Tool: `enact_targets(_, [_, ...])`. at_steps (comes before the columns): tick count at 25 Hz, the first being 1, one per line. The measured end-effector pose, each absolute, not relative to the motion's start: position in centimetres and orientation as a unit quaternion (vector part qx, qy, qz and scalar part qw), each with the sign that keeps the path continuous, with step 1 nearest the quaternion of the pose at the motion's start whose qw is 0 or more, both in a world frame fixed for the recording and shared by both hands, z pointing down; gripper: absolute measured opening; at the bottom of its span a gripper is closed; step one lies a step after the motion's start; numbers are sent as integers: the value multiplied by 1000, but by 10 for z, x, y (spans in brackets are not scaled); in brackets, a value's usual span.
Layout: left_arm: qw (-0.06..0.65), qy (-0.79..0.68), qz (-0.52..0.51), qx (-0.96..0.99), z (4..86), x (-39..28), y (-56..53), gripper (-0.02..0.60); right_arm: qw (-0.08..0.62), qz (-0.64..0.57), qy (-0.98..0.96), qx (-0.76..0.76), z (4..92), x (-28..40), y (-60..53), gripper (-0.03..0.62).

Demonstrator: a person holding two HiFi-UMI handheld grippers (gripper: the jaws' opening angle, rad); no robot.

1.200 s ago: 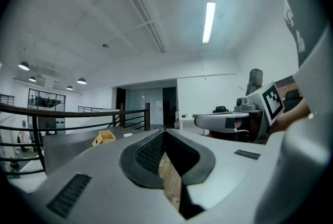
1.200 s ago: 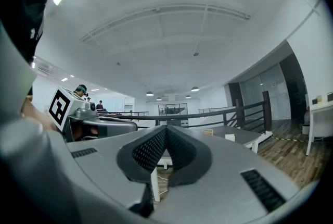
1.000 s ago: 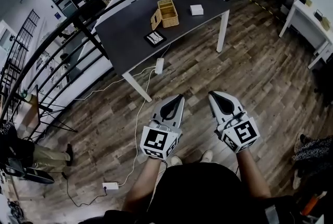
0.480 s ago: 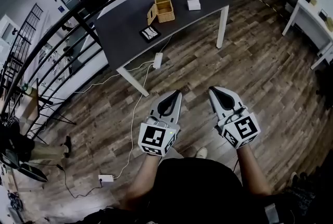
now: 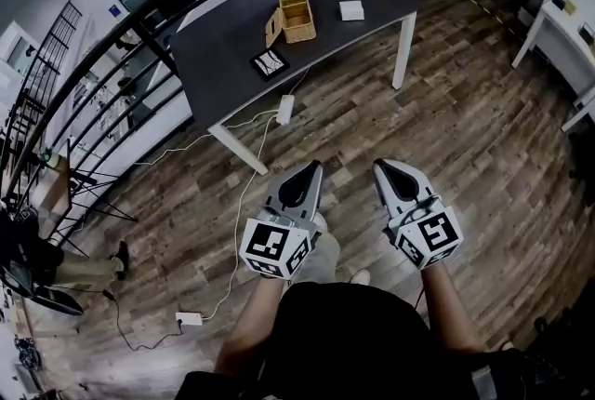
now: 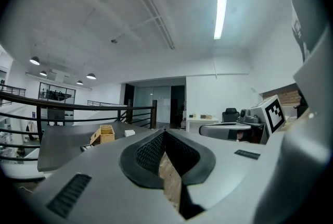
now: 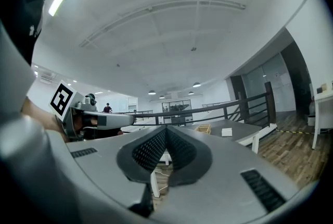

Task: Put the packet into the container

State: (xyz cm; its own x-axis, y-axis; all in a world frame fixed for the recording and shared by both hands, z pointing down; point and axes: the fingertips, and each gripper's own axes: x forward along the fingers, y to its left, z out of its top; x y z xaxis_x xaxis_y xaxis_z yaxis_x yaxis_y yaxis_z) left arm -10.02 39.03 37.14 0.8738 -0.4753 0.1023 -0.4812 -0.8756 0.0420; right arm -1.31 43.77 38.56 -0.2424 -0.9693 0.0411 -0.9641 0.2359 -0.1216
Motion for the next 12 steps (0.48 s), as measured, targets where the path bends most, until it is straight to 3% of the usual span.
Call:
enact_targets(7, [20,-239,49,970,380,-84,330,7,-11,-68,782,-620,400,4,381,5])
enact_targets(12, [25,-230,52,972,379,-76,269,8,19,-54,775,-629,387,10,315,5])
